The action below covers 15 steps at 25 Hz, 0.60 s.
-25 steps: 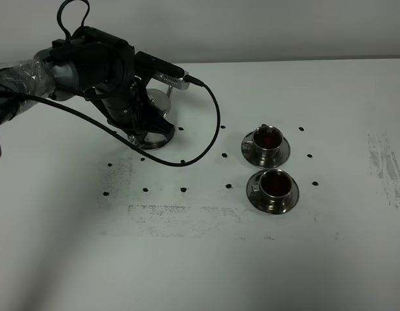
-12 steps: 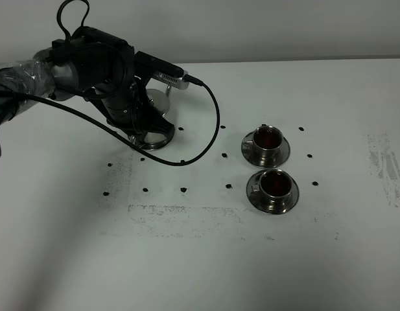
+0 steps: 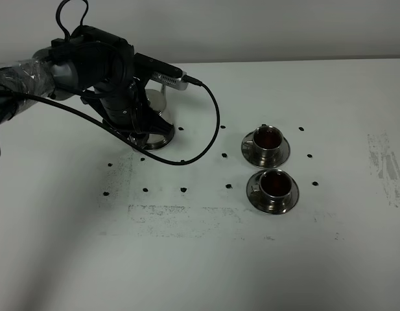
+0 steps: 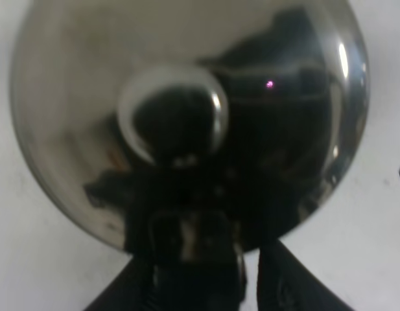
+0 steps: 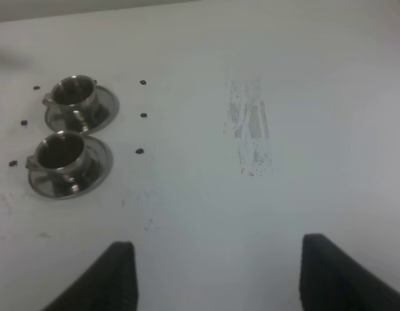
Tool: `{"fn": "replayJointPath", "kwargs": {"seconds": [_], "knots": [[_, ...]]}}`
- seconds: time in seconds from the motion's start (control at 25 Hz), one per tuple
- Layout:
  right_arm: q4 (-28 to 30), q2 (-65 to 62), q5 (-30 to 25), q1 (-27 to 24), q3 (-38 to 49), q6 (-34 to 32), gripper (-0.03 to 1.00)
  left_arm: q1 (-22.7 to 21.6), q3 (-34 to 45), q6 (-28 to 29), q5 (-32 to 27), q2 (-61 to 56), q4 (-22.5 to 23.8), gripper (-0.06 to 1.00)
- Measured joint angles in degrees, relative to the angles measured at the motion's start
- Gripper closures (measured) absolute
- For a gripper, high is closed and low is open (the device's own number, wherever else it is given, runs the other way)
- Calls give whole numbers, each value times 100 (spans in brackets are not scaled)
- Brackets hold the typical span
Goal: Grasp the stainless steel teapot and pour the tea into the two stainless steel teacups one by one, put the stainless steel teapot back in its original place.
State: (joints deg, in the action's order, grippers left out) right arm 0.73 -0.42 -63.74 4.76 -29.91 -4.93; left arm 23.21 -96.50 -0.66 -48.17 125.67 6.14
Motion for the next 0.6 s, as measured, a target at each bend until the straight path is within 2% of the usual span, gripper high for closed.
{"fn": "replayJointPath", "kwargs": {"seconds": [0.6], "knots": [[0, 0, 0, 0, 0, 0, 45, 0, 191, 14, -741, -587, -34, 61]]}}
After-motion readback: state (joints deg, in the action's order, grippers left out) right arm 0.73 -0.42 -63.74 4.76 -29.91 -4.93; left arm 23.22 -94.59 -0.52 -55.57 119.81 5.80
